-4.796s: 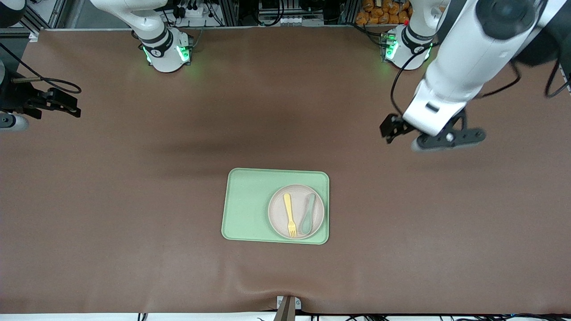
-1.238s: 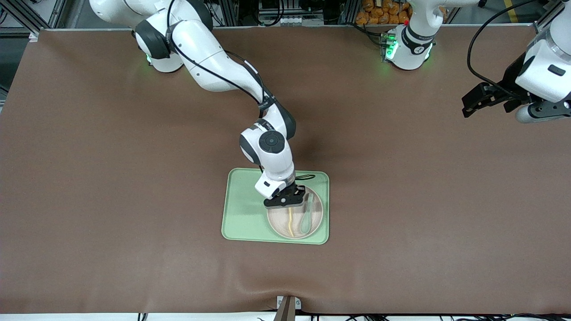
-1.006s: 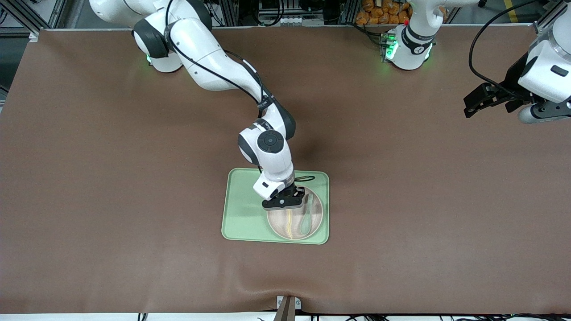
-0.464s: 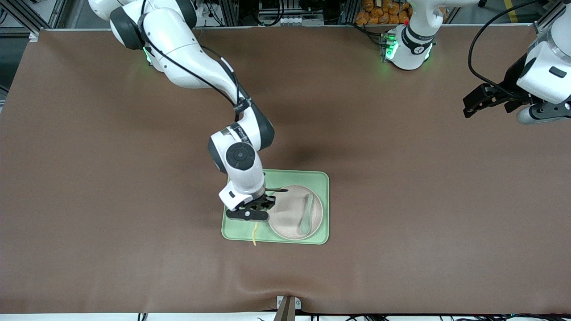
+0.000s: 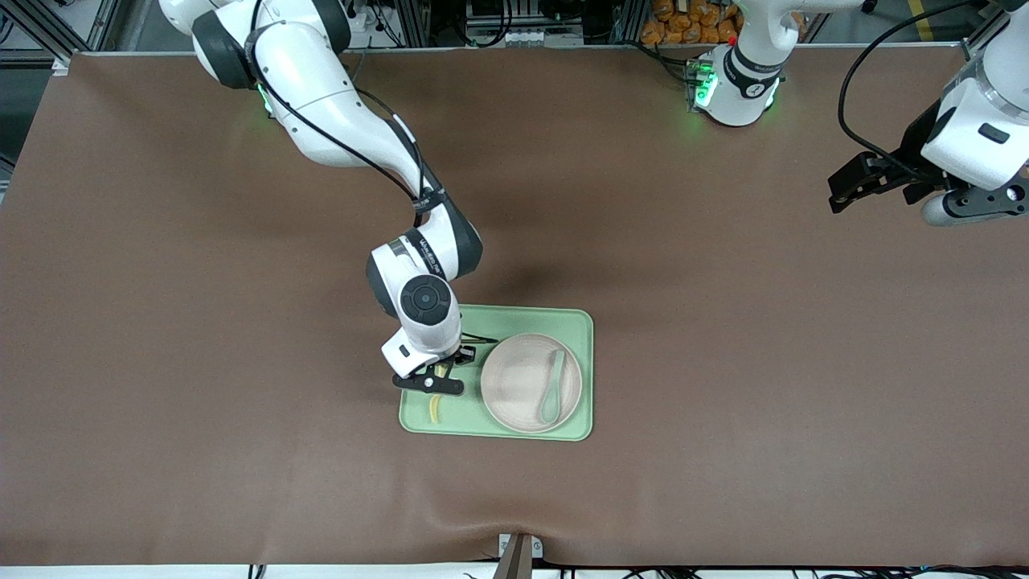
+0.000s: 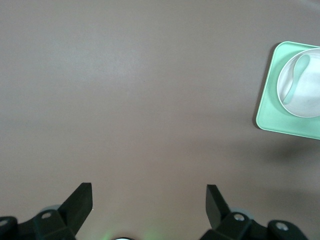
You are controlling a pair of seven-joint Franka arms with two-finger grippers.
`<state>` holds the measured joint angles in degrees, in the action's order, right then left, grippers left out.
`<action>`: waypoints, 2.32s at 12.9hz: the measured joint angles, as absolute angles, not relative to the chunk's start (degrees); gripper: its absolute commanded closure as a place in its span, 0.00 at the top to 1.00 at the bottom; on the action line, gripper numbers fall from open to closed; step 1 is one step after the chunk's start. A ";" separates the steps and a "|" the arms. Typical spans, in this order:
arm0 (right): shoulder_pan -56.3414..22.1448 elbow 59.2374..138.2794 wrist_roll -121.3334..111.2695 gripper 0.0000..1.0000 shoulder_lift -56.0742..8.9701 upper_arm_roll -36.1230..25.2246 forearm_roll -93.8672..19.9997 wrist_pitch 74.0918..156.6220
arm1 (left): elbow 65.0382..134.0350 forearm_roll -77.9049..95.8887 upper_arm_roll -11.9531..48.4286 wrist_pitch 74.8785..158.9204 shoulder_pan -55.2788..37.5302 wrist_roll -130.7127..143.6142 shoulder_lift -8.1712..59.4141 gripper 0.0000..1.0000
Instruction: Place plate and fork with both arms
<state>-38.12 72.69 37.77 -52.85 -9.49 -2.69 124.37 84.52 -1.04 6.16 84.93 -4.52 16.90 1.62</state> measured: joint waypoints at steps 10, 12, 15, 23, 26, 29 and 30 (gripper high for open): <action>-25.36 94.71 14.29 1.00 -26.20 -10.26 -2.69 121.55 | 84.58 -1.04 6.19 84.96 -4.50 16.90 1.65 1.00; -21.58 100.12 9.55 1.00 -17.58 -10.25 -2.68 116.62 | 84.57 -1.04 6.21 84.96 -4.52 16.90 1.65 1.00; -16.37 102.66 4.30 1.00 -7.54 -10.27 -2.65 105.74 | 84.55 -1.04 6.30 84.97 -4.57 16.90 1.65 1.00; -7.74 97.98 0.19 1.00 2.99 -9.47 -2.62 88.22 | 84.63 -0.99 7.19 85.30 -6.24 16.90 2.16 1.00; -7.91 95.43 2.12 1.00 2.96 -8.66 -2.44 87.23 | 84.63 -0.99 7.14 85.48 -5.97 16.90 2.23 1.00; -7.59 94.53 1.85 1.00 2.96 -7.99 -1.61 86.18 | 84.61 -0.99 7.11 85.48 -5.78 16.36 2.21 1.00; -5.96 94.39 1.24 1.00 2.96 -6.19 -0.93 85.91 | 84.61 -0.99 7.08 85.48 -5.48 15.13 2.18 1.00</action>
<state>-5.96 94.39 1.24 2.96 -6.19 -0.93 85.91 84.61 -0.99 7.08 85.48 -5.48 15.13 2.18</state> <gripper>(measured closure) 0.000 0.000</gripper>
